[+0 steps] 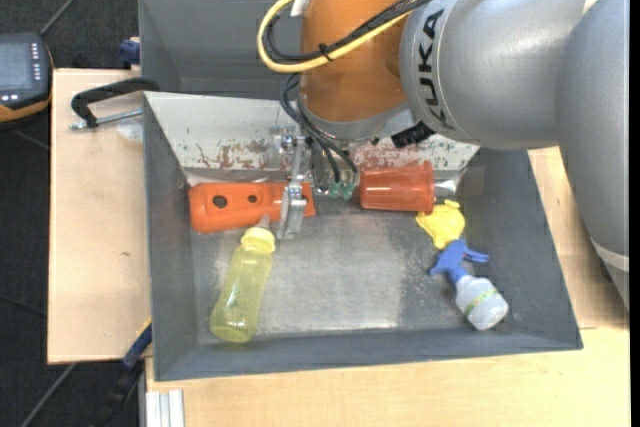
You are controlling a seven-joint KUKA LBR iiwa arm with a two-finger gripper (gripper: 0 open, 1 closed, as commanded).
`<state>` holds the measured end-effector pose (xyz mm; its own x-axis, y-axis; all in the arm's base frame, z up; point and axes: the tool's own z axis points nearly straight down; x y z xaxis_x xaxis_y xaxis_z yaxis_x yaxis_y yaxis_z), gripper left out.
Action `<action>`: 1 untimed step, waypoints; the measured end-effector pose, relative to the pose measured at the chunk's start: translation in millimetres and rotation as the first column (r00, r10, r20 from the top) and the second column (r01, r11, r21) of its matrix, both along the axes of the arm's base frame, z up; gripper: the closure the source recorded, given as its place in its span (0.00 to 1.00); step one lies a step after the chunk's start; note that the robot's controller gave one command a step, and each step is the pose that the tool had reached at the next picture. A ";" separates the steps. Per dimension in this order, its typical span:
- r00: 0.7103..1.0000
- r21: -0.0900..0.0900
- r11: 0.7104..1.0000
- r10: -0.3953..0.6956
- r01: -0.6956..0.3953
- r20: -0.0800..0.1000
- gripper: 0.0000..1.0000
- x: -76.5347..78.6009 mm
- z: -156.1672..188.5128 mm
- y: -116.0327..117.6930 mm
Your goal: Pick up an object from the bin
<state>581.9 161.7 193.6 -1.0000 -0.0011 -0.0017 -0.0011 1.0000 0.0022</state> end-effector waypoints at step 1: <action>0.990 0.002 0.990 0.140 -0.140 0.001 0.00 -15.4 -10.7 -28.6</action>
Offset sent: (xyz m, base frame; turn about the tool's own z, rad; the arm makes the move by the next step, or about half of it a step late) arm -0.0128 -0.0522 0.0251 -0.3660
